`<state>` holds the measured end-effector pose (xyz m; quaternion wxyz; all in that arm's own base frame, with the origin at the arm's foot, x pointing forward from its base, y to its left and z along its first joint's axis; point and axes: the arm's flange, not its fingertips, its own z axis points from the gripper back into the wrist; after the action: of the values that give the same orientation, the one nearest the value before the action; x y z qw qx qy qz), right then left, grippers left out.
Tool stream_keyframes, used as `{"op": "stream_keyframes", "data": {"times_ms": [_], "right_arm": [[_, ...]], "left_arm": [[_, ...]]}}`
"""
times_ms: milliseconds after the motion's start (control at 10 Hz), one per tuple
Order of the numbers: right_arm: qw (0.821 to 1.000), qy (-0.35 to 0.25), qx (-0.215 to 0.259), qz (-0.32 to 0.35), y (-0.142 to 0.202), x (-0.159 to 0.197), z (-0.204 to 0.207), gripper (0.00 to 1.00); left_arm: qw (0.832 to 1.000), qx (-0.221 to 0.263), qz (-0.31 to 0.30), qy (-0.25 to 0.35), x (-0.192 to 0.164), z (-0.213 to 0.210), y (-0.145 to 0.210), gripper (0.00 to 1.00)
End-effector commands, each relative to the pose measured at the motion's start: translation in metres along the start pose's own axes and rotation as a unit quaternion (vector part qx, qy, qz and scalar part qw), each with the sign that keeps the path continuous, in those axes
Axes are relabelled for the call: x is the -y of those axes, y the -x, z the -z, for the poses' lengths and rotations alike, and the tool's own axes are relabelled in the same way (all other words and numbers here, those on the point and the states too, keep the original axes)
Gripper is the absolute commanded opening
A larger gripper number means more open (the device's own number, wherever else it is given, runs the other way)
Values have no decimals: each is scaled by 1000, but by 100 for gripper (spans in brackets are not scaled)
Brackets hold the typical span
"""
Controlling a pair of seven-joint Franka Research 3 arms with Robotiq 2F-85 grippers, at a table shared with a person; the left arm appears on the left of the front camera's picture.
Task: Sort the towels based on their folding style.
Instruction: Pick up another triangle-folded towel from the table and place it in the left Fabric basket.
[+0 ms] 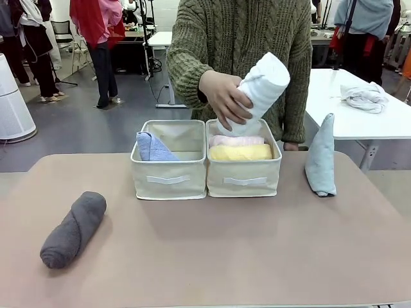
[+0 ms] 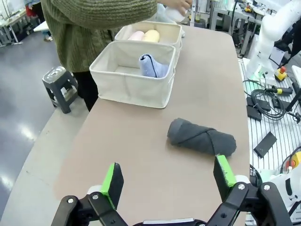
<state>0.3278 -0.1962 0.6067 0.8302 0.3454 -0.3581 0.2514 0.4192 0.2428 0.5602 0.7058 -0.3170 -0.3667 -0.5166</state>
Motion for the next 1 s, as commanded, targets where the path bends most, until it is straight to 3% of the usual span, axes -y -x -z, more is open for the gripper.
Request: {"op": "stream_keyframes", "data": {"times_ms": [0, 100, 300, 400, 700, 900], "right_arm": [[1000, -6, 4, -3, 0, 0, 1, 100], [1000, -6, 4, -3, 0, 0, 1, 100], [1000, -6, 4, -3, 0, 0, 1, 100], [1000, -6, 4, -3, 0, 0, 1, 100], [1000, 0, 0, 0, 0, 0, 0, 100], [994, 80, -72, 6, -27, -3, 43, 100]], "left_arm": [[1000, -10, -2, -2, -9, 4, 3, 100], [1000, 0, 0, 0, 0, 0, 0, 100], [987, 99, 59, 112, 14, -15, -3, 100], [980, 120, 79, 135, 15, -19, -3, 100], [983, 115, 64, 130, 14, -17, -1, 100], [982, 115, 74, 129, 29, -7, -5, 100]]}}
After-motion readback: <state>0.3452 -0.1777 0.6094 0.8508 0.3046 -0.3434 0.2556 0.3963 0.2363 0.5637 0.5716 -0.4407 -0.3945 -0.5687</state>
